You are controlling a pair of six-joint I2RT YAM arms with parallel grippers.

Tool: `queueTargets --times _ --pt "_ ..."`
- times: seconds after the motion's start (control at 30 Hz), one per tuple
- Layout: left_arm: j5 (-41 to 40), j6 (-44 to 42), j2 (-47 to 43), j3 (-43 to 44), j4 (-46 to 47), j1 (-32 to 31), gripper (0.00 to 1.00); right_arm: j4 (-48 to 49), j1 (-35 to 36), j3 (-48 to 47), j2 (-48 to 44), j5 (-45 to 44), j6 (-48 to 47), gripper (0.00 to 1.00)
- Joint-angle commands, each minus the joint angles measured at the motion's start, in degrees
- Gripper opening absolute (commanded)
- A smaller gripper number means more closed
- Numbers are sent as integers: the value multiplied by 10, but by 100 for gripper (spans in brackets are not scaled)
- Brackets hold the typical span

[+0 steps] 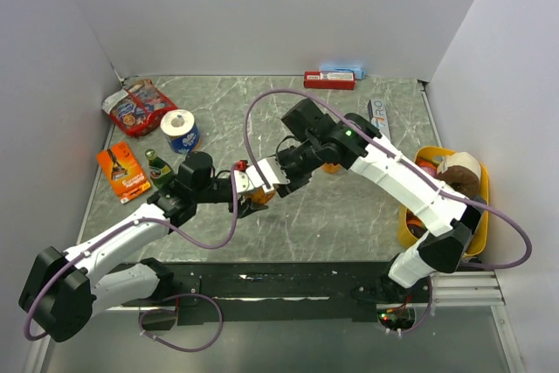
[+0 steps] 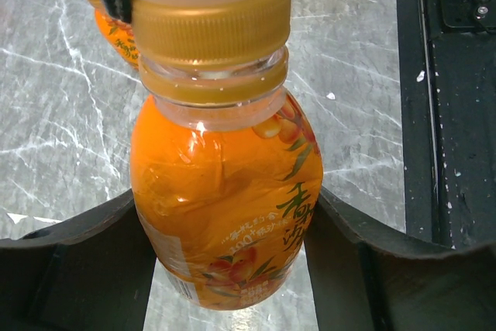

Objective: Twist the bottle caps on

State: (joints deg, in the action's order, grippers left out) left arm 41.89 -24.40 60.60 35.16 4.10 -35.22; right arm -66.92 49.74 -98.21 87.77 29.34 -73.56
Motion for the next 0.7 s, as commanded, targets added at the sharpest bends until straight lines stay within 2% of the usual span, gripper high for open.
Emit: queueTargets --times 0.0,0.2,0.5,0.67 --pt "5 17 -7 28 63 -1 1 -9 5 -24 14 1 33 34" --pt "-15 52 -16 11 95 -1 1 -34 5 -67 58 -4 115 34" --pt "-107 105 -33 -32 161 -1 1 -114 -35 -205 183 22 344 33" --pt "-141 106 -40 -40 157 -1 1 -128 -50 -256 219 39 391 36"
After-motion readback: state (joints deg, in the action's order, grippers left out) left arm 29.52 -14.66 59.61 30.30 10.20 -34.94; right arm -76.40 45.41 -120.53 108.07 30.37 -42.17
